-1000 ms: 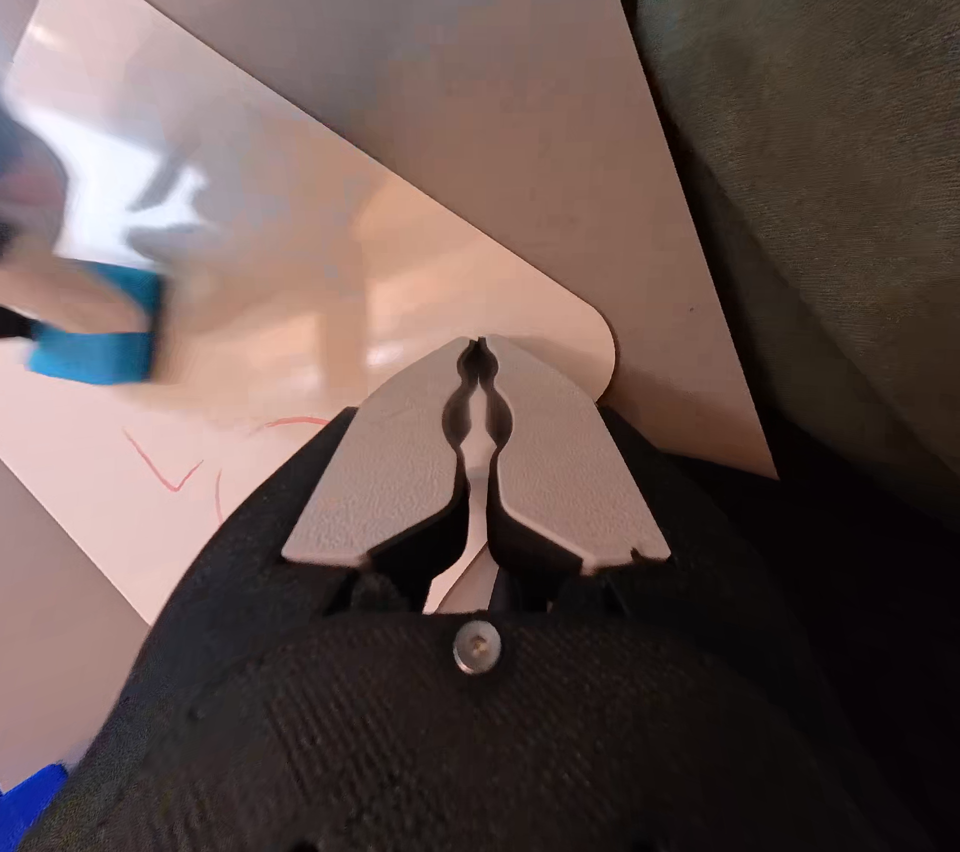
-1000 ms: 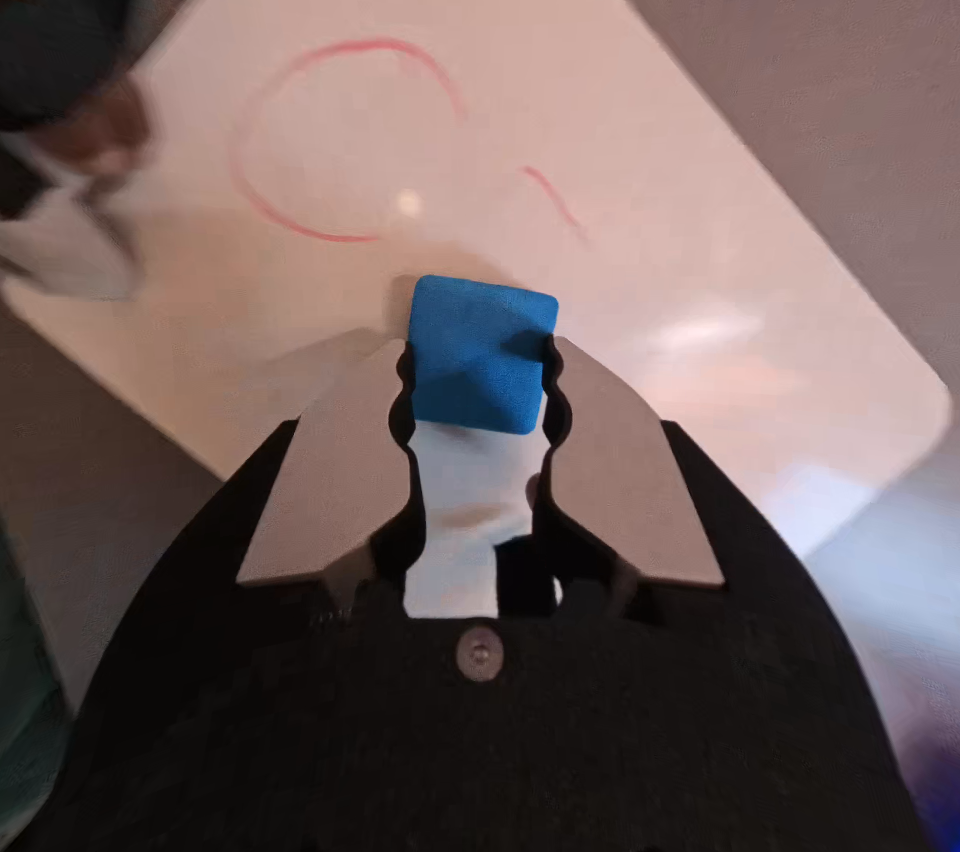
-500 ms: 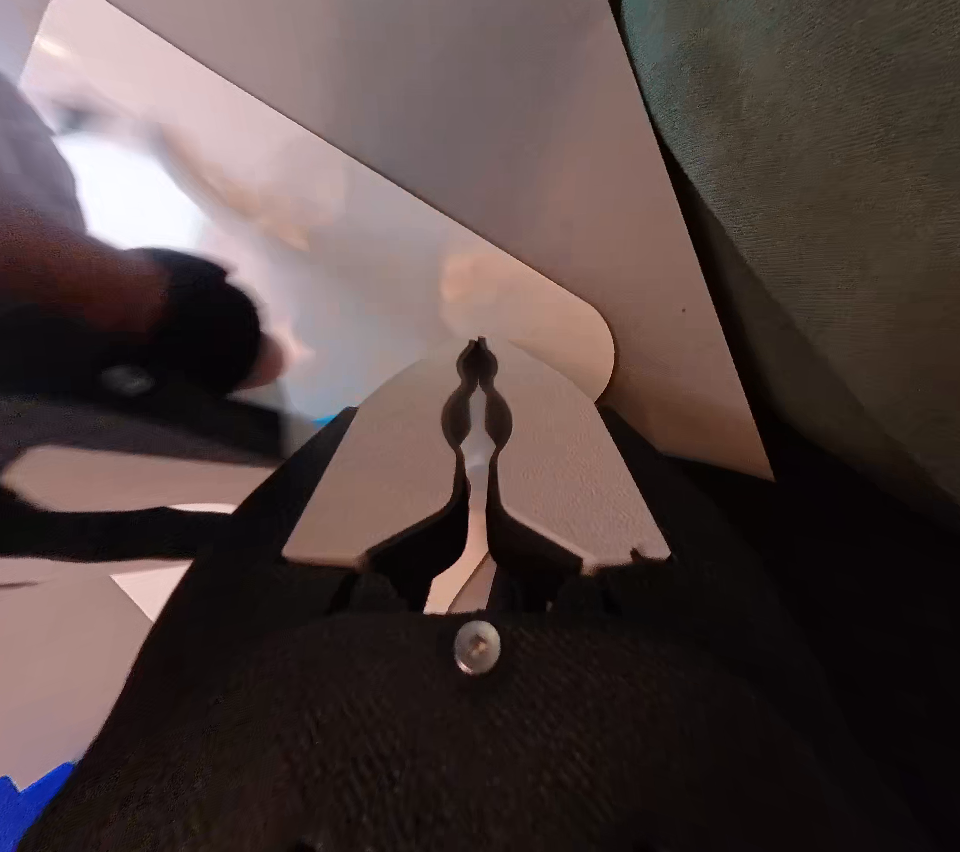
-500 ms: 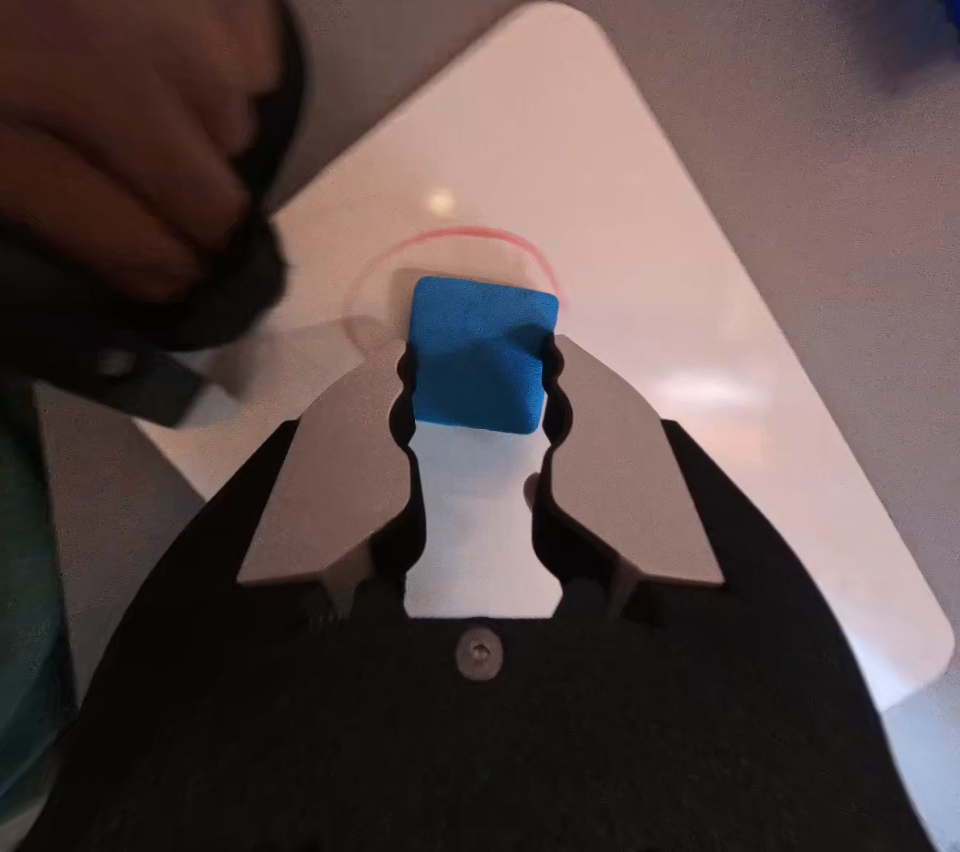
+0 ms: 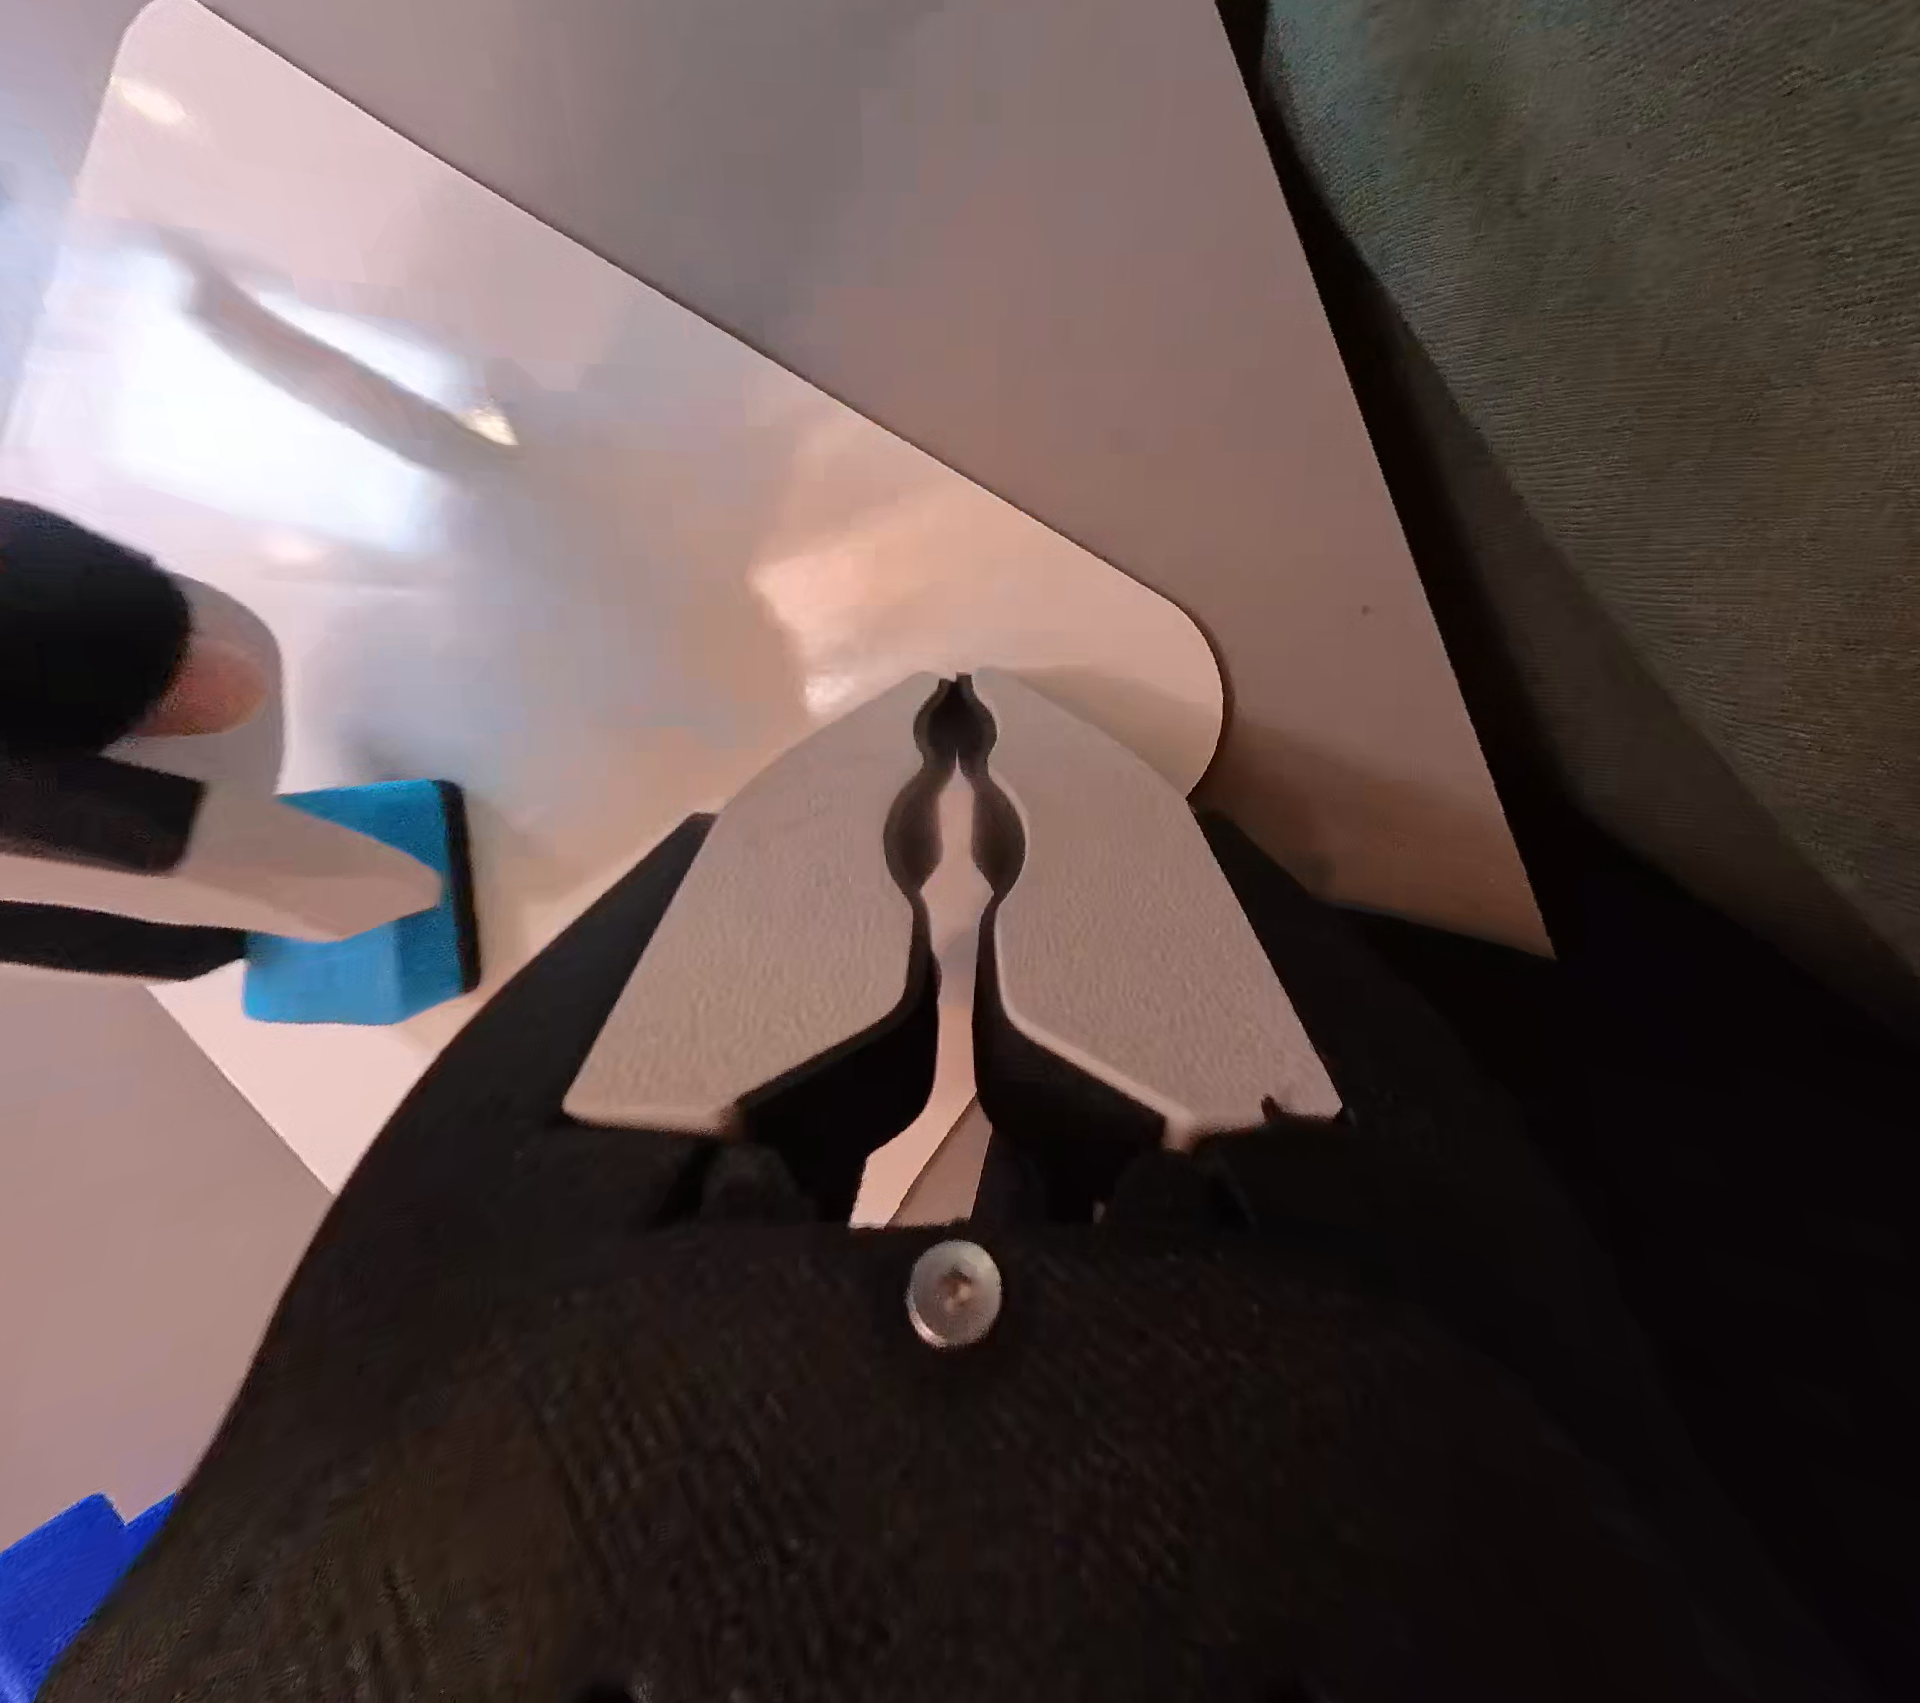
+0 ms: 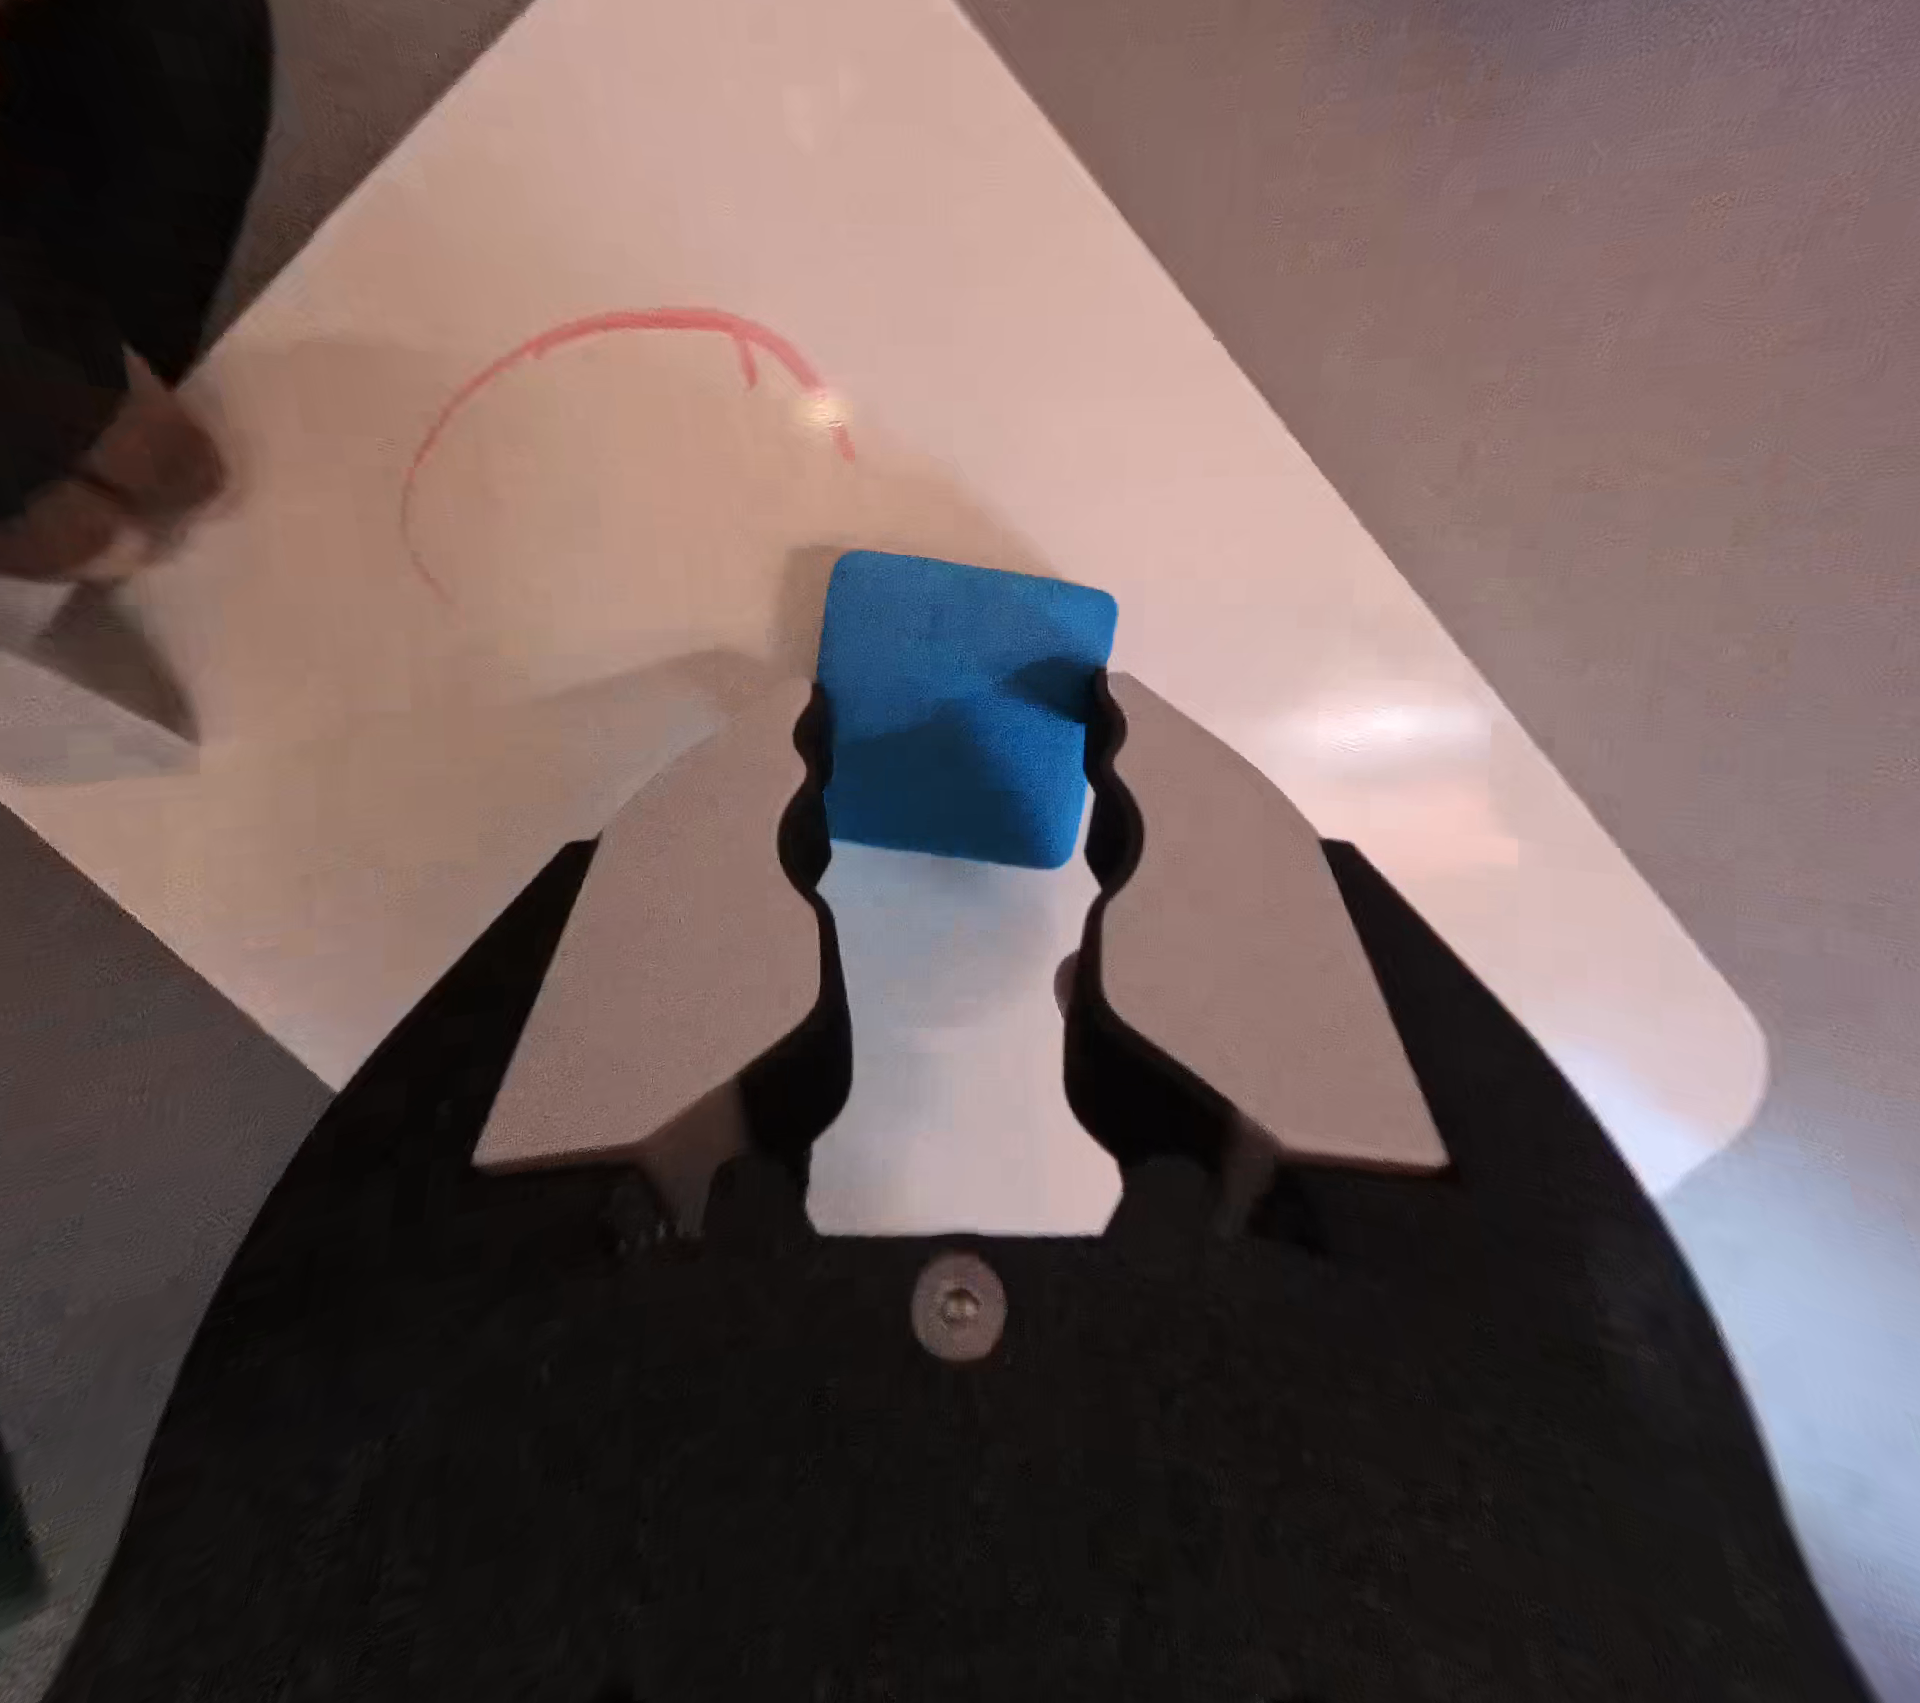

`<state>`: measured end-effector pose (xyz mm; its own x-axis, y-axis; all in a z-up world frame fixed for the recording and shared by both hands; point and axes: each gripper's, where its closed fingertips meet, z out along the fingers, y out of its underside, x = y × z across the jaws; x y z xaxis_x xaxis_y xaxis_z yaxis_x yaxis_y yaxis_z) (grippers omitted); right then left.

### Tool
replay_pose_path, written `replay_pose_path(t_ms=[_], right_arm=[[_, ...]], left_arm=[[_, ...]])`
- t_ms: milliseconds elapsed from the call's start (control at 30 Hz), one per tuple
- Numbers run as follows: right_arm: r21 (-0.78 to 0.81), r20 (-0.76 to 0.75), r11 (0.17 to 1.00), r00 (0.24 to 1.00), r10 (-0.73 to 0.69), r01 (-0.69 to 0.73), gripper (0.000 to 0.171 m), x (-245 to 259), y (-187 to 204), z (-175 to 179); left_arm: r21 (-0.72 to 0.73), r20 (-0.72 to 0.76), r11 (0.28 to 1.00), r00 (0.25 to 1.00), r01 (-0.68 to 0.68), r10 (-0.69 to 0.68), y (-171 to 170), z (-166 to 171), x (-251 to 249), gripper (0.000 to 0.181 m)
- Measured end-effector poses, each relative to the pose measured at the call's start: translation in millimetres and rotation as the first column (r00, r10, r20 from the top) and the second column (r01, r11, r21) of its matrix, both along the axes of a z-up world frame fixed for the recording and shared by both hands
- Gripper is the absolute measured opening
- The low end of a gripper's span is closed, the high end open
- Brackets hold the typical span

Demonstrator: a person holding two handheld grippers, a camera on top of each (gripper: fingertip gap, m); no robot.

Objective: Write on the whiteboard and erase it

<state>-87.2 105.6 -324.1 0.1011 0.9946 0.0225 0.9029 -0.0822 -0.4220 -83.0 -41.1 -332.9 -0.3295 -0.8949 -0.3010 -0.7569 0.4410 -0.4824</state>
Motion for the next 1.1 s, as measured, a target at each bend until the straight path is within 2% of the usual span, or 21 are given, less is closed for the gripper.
replay_pose_path(t_ms=[33, 133, 167, 267, 300, 400, 433, 467, 533, 567, 600, 667, 700, 733, 800, 833, 867, 1000, 1033, 1100], right_arm=[[0.003, -0.014, 1.000, 1.000, 0.024, -0.024, 0.048, -4, -9, 0], [-0.004, -0.020, 0.954, 0.953, 0.301, -0.301, 0.047, -35, -90, 0], [0.017, 0.008, 0.945, 0.945, 0.327, -0.327, 0.048, -38, -88, 0], [0.011, -0.019, 0.994, 0.993, 0.114, -0.113, 0.048, -49, -18, 0], [0.003, -0.023, 0.994, 0.994, 0.110, -0.110, 0.048, -54, -14, 0], [0.009, -0.004, 0.952, 0.952, 0.307, -0.307, 0.048, -68, -70, 0], [0.014, 0.010, 0.948, 0.948, 0.319, -0.319, 0.048, -69, -70, 0], [-0.011, 0.002, 0.963, 0.963, 0.271, -0.271, 0.048, -68, -57, 0], [0.022, 0.019, 0.990, 0.990, 0.140, -0.141, 0.048, -55, -5, 0], [0.017, 0.020, 0.993, 0.993, 0.118, -0.119, 0.048, -48, 1, 0], [0.021, 0.022, 0.988, 0.988, 0.155, -0.155, 0.048, -46, -11, -1], [-0.009, 0.031, 0.949, 0.949, 0.315, -0.315, 0.048, -56, -67, -1], [0.014, 0.049, 0.924, 0.923, 0.382, -0.383, 0.047, -62, -83, -1], [0.027, 0.061, 0.919, 0.918, 0.392, -0.394, 0.048, -66, -78, -1], [0.026, 0.011, 0.975, 0.975, 0.222, -0.222, 0.048, -69, -27, -2], [0.035, 0.013, 0.983, 0.984, 0.179, -0.179, 0.048, -60, -4, -2], [0.023, 0.006, 0.985, 0.985, 0.171, -0.172, 0.048, -50, 0, -3], [-0.004, 0.015, 0.897, 0.897, 0.442, -0.442, 0.048, -47, -84, -4], [0.002, 0.015, 0.893, 0.893, 0.449, -0.449, 0.048, -54, -85, -5], [0.011, -0.049, 0.948, 0.947, 0.318, -0.318, 0.048, -70, -44, -6]], left_arm=[[0.001, 0.002, 1.000, 1.000, 0.000, 0.000, 0, 0, 0, 0.001], [-0.023, 0.000, 0.999, 1.000, 0.029, -0.029, -7, 0, -1, 0.001], [-0.006, -0.002, 1.000, 1.000, 0.025, -0.025, -7, 0, 0, 0.001], [0.015, -0.004, 1.000, 1.000, 0.025, -0.025, -7, 0, 0, 0.001], [0.019, -0.001, 1.000, 1.000, 0.023, -0.023, -7, 0, -1, 0.001], [0.044, 0.002, 0.999, 1.000, 0.024, -0.024, -7, 1, -1, 0.001], [0.061, -0.004, 0.998, 1.000, 0.028, -0.028, -7, 1, -1, 0.001], [0.075, -0.009, 0.997, 1.000, 0.031, -0.030, -7, 1, -1, 0.001], [0.097, -0.012, 0.995, 1.000, 0.025, -0.024, -5, 1, -2, 0.001], [0.103, -0.007, 0.994, 1.000, 0.022, -0.022, -5, 1, -2, 0.001], [0.106, -0.002, 0.994, 1.000, 0.019, -0.019, -5, 1, -2, 0.001], [0.111, -0.003, 0.994, 1.000, 0.019, -0.019, -6, 1, -2, 0.001], [0.092, -0.008, 0.995, 0.999, 0.032, -0.031, -11, 1, -3, 0.001], [0.106, -0.006, 0.994, 0.999, 0.035, -0.034, -11, 1, -2, 0.001], [0.102, -0.002, 0.994, 1.000, 0.026, -0.026, -10, 1, -2, 0.001], [0.103, 0.003, 0.994, 1.000, 0.021, -0.022, -9, 1, -2, 0.001], [0.107, 0.010, 0.994, 1.000, 0.018, -0.019, -9, 1, -2, 0.001], [0.110, 0.019, 0.994, 1.000, 0.022, -0.024, -9, 1, -2, 0.001], [0.110, 0.020, 0.994, 1.000, 0.022, -0.024, -9, 1, -2, 0.001], [0.116, 0.024, 0.993, 0.999, 0.022, -0.025, -10, 1, -2, 0.001]])
